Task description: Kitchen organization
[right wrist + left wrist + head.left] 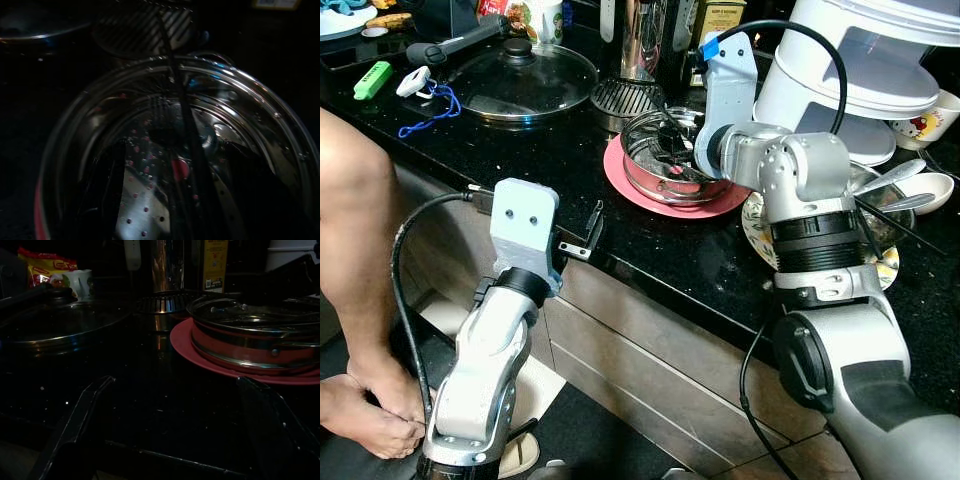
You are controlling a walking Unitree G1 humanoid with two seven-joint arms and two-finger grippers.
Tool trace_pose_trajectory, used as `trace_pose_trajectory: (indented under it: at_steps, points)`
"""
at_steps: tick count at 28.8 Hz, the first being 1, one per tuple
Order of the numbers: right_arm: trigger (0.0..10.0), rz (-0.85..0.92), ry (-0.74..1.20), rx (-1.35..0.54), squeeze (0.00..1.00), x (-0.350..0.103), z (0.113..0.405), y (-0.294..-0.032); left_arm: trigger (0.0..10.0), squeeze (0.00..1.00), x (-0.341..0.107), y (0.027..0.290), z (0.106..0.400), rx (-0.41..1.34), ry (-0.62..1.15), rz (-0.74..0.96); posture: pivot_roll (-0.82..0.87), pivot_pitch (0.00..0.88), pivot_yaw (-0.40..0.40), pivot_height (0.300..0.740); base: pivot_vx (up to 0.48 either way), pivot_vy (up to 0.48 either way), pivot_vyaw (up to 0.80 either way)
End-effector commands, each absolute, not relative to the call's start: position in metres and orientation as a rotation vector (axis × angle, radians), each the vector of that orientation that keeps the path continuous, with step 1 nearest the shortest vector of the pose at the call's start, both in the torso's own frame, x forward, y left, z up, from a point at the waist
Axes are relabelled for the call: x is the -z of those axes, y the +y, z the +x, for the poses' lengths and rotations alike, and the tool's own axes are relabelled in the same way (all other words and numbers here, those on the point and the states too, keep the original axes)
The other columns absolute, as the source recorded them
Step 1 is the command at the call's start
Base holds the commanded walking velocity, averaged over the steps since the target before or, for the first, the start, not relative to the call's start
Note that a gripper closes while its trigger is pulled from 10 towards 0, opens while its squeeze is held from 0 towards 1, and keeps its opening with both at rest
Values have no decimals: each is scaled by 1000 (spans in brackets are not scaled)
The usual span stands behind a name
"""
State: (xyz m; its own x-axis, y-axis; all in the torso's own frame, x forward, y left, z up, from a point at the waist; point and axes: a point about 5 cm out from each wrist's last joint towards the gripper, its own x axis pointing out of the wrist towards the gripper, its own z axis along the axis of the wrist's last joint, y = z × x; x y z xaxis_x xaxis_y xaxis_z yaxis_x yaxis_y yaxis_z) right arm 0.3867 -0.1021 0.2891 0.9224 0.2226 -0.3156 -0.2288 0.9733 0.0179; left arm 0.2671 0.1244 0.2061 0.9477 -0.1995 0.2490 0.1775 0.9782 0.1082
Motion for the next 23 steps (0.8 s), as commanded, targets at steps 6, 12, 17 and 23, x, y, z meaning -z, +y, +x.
trace_pose_trajectory:
  at_steps: [6, 12, 17, 23]
  points:
    - [0, -79, 328, -195, 0, -286, 391, -106, 10000, 0, -210, 121, 265, 201, -266, 81, 34, 78, -107, 740, 0, 0, 0]
    - [0, -102, 322, -192, 0, -287, 390, -106, 10000, 0, -213, 120, 266, 203, -275, 77, 32, 79, -110, 740, 0, 0, 0]
    - [0, -122, 314, -215, 0, -289, 389, -104, 10000, 0, -214, 120, 265, 205, -279, 75, 33, 74, -112, 740, 0, 0, 0]
    - [0, -70, 291, -262, 0, -293, 387, -100, 10000, 0, -215, 119, 265, 207, -283, 74, 37, 68, -111, 740, 0, 0, 0]
